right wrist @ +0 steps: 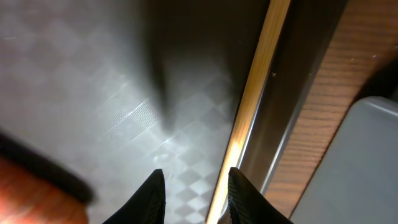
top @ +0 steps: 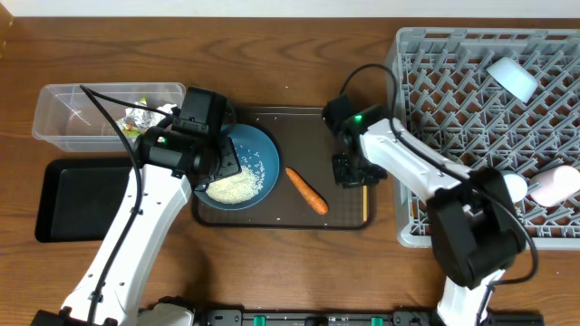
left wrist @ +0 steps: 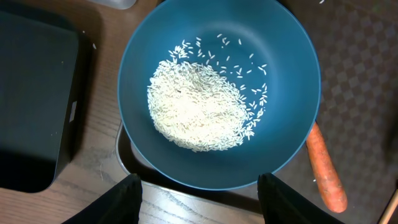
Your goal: Sort waste into correct bins and load items into the dishwasher rack
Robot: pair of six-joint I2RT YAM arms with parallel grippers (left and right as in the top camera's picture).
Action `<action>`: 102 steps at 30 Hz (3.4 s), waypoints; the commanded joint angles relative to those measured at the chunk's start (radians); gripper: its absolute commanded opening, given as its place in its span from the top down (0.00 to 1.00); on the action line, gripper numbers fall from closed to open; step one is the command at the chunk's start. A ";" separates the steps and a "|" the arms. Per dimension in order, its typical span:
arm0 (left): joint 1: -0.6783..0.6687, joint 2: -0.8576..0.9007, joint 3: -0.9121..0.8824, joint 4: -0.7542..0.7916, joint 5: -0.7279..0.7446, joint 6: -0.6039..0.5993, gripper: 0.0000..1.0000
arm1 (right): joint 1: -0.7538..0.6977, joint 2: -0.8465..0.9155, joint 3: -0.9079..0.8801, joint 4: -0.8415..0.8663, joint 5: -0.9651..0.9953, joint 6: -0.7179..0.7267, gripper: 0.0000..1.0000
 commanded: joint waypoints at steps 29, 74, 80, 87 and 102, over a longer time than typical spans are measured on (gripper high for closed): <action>0.003 -0.007 -0.005 -0.006 -0.006 0.032 0.39 | -0.009 0.041 -0.065 0.076 0.009 0.150 0.99; -0.003 -0.007 -0.005 0.006 0.075 -0.015 0.27 | -0.412 -0.433 -0.027 -0.034 -0.056 -0.305 0.49; -0.101 0.007 -0.006 0.045 0.074 -0.143 0.22 | -0.522 -0.458 0.075 -0.025 -0.039 -0.315 0.32; -0.293 0.105 -0.006 0.159 0.074 -0.298 0.21 | -0.667 -0.455 0.073 -0.039 -0.047 -0.361 0.32; -0.451 0.436 -0.006 0.352 0.145 -0.616 0.21 | -0.696 -0.455 0.072 -0.043 -0.093 -0.370 0.33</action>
